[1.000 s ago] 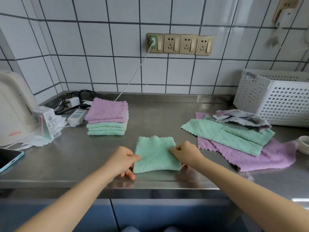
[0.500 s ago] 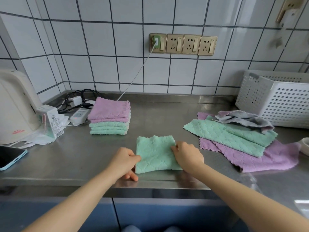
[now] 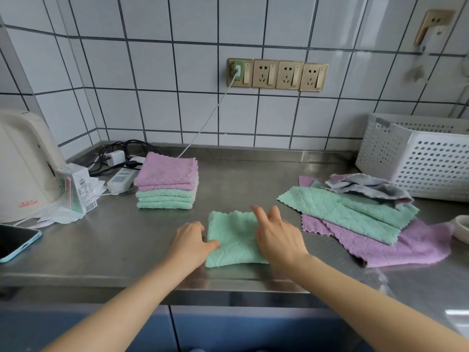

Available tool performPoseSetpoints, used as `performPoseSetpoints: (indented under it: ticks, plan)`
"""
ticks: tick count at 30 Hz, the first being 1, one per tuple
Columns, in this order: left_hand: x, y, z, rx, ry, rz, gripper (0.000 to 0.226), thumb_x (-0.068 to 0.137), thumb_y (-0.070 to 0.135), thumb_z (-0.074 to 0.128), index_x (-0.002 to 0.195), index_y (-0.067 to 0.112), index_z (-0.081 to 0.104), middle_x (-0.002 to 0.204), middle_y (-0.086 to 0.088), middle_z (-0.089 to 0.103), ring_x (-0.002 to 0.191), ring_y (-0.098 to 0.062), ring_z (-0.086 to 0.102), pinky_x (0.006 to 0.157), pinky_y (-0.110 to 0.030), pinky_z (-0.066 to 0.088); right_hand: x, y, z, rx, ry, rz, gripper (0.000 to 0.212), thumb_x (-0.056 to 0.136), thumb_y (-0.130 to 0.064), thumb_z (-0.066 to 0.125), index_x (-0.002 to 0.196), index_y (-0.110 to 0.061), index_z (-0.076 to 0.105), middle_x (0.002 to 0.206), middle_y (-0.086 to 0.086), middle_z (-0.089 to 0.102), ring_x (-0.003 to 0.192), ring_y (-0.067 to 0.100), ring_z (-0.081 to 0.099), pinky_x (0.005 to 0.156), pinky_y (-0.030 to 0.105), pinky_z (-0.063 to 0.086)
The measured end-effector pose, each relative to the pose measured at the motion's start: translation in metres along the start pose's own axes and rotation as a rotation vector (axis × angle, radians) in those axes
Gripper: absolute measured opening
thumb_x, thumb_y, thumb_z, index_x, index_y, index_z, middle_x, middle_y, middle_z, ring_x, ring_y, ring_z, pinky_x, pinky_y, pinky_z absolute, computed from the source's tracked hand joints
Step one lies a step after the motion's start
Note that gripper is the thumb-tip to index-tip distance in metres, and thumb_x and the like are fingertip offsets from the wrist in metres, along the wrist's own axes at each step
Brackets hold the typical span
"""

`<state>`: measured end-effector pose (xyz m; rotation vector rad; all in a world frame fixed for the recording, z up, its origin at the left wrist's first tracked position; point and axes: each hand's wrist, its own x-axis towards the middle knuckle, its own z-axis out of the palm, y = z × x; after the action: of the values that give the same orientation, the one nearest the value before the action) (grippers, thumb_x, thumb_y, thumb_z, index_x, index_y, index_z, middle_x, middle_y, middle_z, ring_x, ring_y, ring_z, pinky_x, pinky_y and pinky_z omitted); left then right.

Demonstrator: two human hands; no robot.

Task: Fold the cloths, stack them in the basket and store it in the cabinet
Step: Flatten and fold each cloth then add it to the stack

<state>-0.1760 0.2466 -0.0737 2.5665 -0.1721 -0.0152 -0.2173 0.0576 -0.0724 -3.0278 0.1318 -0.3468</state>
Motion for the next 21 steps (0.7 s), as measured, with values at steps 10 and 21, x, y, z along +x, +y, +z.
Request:
performPoseSetpoints:
  ticks: [10, 21]
  plan:
    - [0.009, 0.011, 0.002, -0.856, -0.116, -0.2, 0.066, 0.079, 0.0, 0.068, 0.136, 0.015, 0.038, 0.117, -0.008, 0.059, 0.095, -0.02, 0.062, 0.078, -0.035, 0.053, -0.005, 0.016, 0.016, -0.063, -0.086, -0.049, 0.045, 0.101, -0.035, 0.023, 0.145, -0.024, 0.03, 0.123, 0.01, 0.044, 0.102, 0.031, 0.042, 0.089, 0.038, 0.039]
    - [0.042, 0.013, -0.031, -1.427, -0.212, -0.157, 0.061, 0.077, -0.009, 0.066, 0.133, 0.009, 0.048, 0.109, -0.016, 0.07, 0.095, -0.031, 0.069, 0.074, -0.041, 0.057, 0.026, -0.003, 0.011, 0.885, -0.045, 0.17, 0.054, 0.095, -0.046, 0.041, 0.142, -0.037, 0.017, 0.12, 0.001, 0.057, 0.108, 0.026, 0.056, 0.094, 0.04, 0.045]
